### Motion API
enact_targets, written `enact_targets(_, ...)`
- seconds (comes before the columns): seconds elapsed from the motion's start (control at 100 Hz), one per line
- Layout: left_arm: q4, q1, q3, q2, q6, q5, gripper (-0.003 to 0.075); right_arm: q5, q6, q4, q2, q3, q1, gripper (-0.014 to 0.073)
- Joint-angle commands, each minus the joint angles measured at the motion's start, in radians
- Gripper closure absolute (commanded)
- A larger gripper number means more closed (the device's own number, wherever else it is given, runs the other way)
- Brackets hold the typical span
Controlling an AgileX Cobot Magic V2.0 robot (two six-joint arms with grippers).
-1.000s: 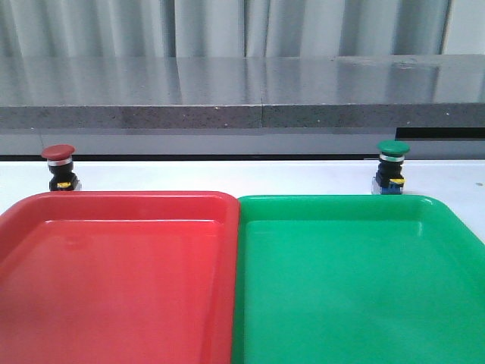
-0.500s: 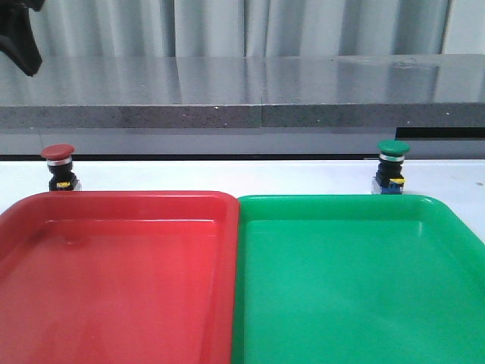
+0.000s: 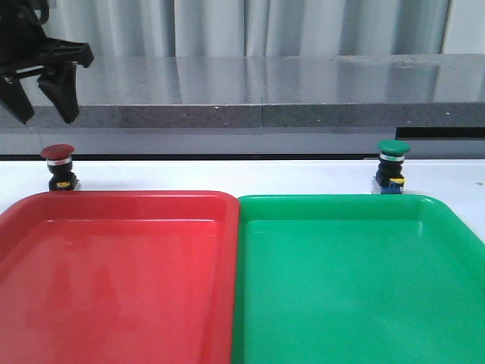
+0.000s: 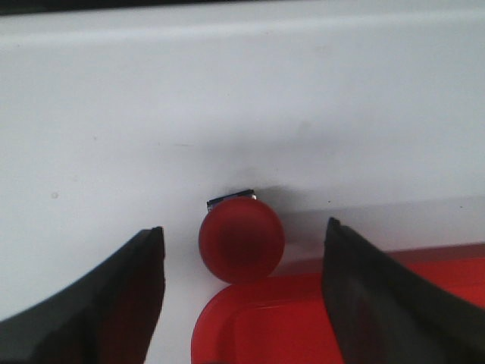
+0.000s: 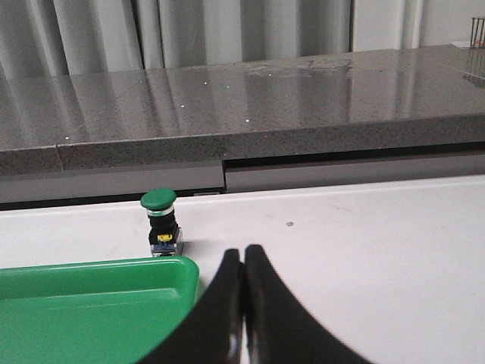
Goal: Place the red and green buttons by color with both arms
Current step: 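Lower the left gripper over the red push-button and close on it, then lift the red push-button with the left gripper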
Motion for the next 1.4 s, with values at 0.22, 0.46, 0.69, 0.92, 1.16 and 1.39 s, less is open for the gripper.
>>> enact_targets(0.22, -0.032, -0.005, -0.056, 0.006, -0.024, -0.006, 0.0282, -0.075, 0.000, -0.011, -0.022, -0.018, -0.005, 0.0657)
enact_targets(0.46, -0.032, -0.005, -0.056, 0.035, -0.024, 0.009, 0.0282, -0.075, 0.000, -0.011, -0.022, -0.018, -0.005, 0.0657)
enact_targets(0.69, -0.032, -0.005, -0.056, 0.066, -0.024, 0.003, 0.0282, -0.075, 0.000, -0.011, -0.022, -0.018, -0.005, 0.0657)
enact_targets(0.92, -0.032, -0.005, -0.056, 0.067, -0.024, -0.023, 0.0286, -0.075, 0.000, -0.011, -0.022, -0.018, -0.005, 0.0657)
enact_targets(1.16, -0.032, -0.005, -0.056, 0.067, -0.024, -0.031, 0.0455, -0.075, 0.000, -0.011, -0.022, -0.018, -0.005, 0.0657)
enact_targets(1.39, -0.032, -0.005, -0.056, 0.067, -0.024, -0.057, 0.0590, -0.075, 0.000, -0.011, -0.022, -0.018, -0.005, 0.0657)
